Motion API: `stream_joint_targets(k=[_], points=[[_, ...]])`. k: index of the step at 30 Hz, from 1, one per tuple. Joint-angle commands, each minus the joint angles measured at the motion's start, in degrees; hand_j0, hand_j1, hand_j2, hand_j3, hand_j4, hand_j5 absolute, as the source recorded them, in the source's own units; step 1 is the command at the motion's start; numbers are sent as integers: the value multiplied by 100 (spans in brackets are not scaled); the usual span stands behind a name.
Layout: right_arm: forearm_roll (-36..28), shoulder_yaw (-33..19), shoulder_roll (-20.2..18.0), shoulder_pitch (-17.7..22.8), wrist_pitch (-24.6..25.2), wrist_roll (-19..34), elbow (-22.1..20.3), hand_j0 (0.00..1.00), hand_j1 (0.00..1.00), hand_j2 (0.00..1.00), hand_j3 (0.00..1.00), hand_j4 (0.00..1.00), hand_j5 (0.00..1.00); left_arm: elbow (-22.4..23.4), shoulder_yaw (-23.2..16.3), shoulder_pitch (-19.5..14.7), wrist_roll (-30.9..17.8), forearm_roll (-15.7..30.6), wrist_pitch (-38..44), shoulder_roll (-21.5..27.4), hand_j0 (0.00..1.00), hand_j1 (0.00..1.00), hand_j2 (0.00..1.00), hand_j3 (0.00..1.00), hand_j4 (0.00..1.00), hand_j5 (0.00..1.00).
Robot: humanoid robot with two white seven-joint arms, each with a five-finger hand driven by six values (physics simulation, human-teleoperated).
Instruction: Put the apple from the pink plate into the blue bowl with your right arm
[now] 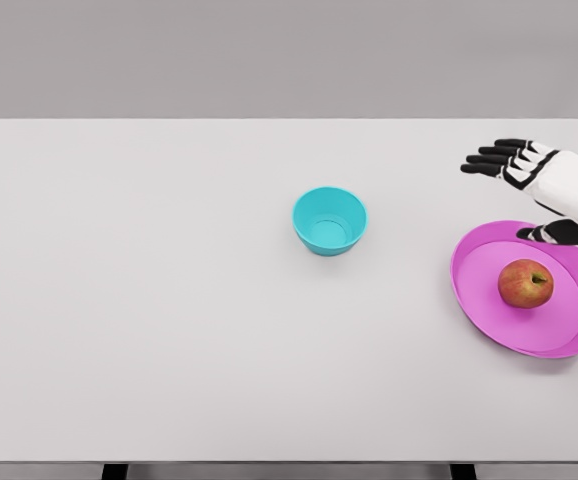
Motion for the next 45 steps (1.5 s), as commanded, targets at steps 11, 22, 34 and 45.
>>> stream_joint_targets(k=[11, 22, 34, 45], points=[[-164, -641, -796, 140, 3, 1794, -269, 100, 100, 100, 100, 100, 100, 3, 0, 0, 0, 0, 4, 0, 100, 100, 100, 100, 100, 100], [-498, -747, -716, 597, 3, 2938, -164, 100, 100, 100, 100, 100, 100, 3, 0, 0, 0, 0, -4, 0, 100, 100, 100, 100, 100, 100], [-428, -747, -251, 554, 3, 2958, 539, 100, 100, 100, 100, 100, 100, 3, 0, 0, 0, 0, 4, 0, 100, 100, 100, 100, 100, 100], [-419, -475, 48, 404, 3, 2958, 733, 100, 100, 100, 100, 100, 100, 3, 0, 0, 0, 0, 4, 0, 100, 100, 100, 100, 100, 100]])
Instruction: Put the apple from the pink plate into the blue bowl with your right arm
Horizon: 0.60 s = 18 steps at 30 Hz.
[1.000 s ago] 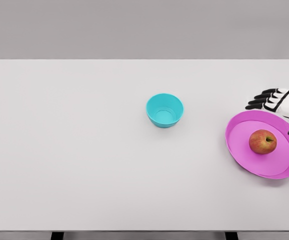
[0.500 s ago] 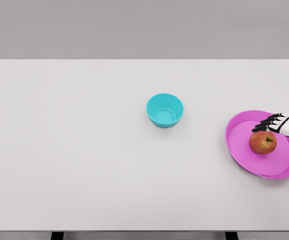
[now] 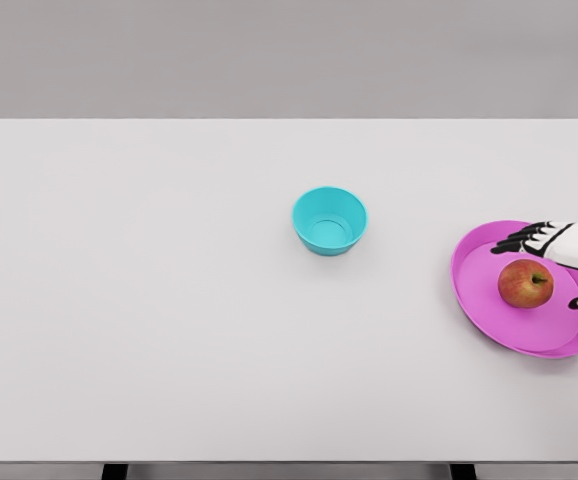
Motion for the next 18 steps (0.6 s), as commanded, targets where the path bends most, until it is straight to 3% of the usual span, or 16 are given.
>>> stream_joint_targets(k=[1, 18], points=[[-25, 142, 37, -18, 13, -2, 102, 100, 100, 100, 100, 100, 100, 2, 0, 0, 0, 0, 5, 0, 100, 100, 100, 100, 100, 100], [10, 423, 187, -158, 13, -2, 498, 100, 100, 100, 100, 100, 100, 2, 0, 0, 0, 0, 5, 0, 100, 100, 100, 100, 100, 100]])
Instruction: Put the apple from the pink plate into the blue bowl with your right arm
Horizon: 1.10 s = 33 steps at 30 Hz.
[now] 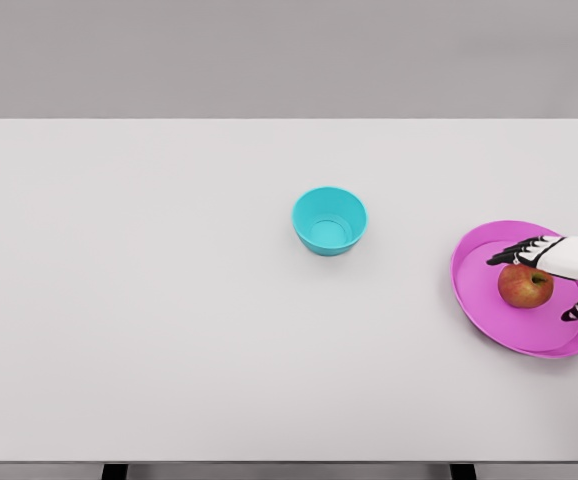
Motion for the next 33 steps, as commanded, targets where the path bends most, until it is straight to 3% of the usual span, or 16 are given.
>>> stream_joint_targets(k=[1, 9, 20, 23, 25, 26, 27, 30, 33], points=[[-23, 15, 3, -17, 14, -2, 71, 100, 100, 100, 100, 100, 100, -6, 0, 0, 0, 0, 3, 0, 100, 100, 100, 100, 100, 100], [3, 455, 170, -510, 14, -2, 221, 100, 100, 100, 100, 100, 100, -6, 0, 0, 0, 0, -6, 0, 100, 100, 100, 100, 100, 100], [3, 516, 161, -510, 14, -2, 273, 100, 100, 100, 100, 100, 100, -6, 0, 0, 0, 0, -6, 0, 100, 100, 100, 100, 100, 100], [3, 525, 152, -510, 14, -2, 273, 78, 78, 78, 78, 78, 78, 2, 0, 0, 0, 0, 3, 0, 100, 100, 100, 100, 100, 100], [3, 525, 152, -510, 14, -2, 282, 78, 78, 78, 78, 78, 78, 2, 0, 0, 0, 0, -6, 0, 100, 100, 100, 100, 100, 100], [3, 534, 144, -501, 14, -2, 282, 66, 66, 66, 66, 66, 66, 2, 0, 0, 0, 0, -6, 0, 100, 100, 100, 100, 100, 100], [12, 534, 144, -501, 14, -2, 282, 64, 64, 64, 64, 64, 64, -6, 0, 0, 0, 0, -6, 0, 100, 100, 100, 100, 100, 100], [30, 534, 135, -501, 14, -2, 282, 42, 42, 42, 42, 42, 42, 2, 0, 0, 0, 0, 3, 0, 100, 100, 100, 100, 100, 100], [56, 534, 135, -501, 14, -2, 273, 41, 41, 41, 41, 41, 41, -6, -8, 0, 0, 0, 3, 0, 100, 100, 100, 100, 100, 100]])
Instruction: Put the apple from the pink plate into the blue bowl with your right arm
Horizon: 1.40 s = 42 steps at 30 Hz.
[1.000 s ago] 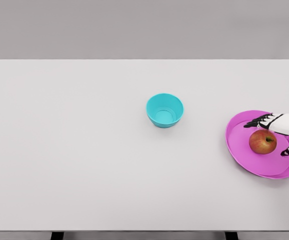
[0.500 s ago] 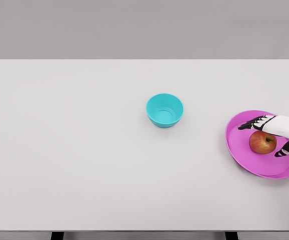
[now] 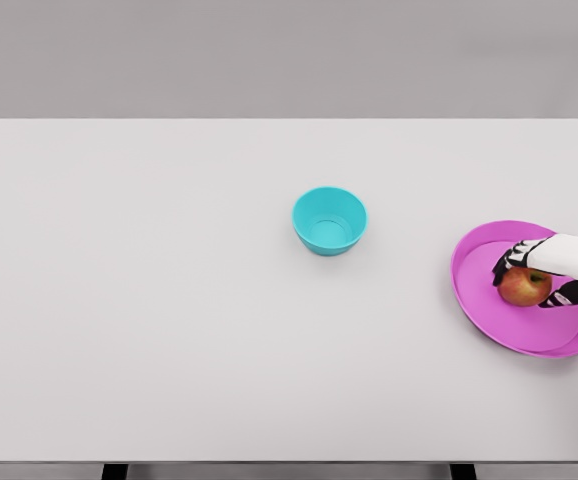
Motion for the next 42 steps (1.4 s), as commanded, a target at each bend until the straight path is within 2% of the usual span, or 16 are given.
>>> stream_joint_targets(k=[1, 7, 15, 30, 42], points=[[2, -5, -17, 0, 7, -3, -11, 40, 40, 40, 40, 40, 40, 5, 1, 0, 0, 0, -5, 0, 100, 100, 100, 100, 100, 100], [2, -75, -44, -18, 7, -3, -73, 41, 41, 41, 41, 41, 41, -3, 1, 0, 0, 0, 4, 0, 100, 100, 100, 100, 100, 100], [2, -84, 53, -501, 7, -3, -64, 41, 41, 41, 41, 41, 41, -3, 1, 0, 0, 0, 4, 0, 100, 100, 100, 100, 100, 100], [423, -40, 1362, -1397, 7, -3, 182, 41, 41, 41, 41, 41, 41, -3, 1, 0, 0, 0, 4, 0, 100, 100, 100, 100, 100, 100], [942, 57, 2109, -1828, 7, -3, 305, 41, 41, 41, 41, 41, 41, -3, 1, 0, 0, 0, -5, 0, 100, 100, 100, 100, 100, 100]])
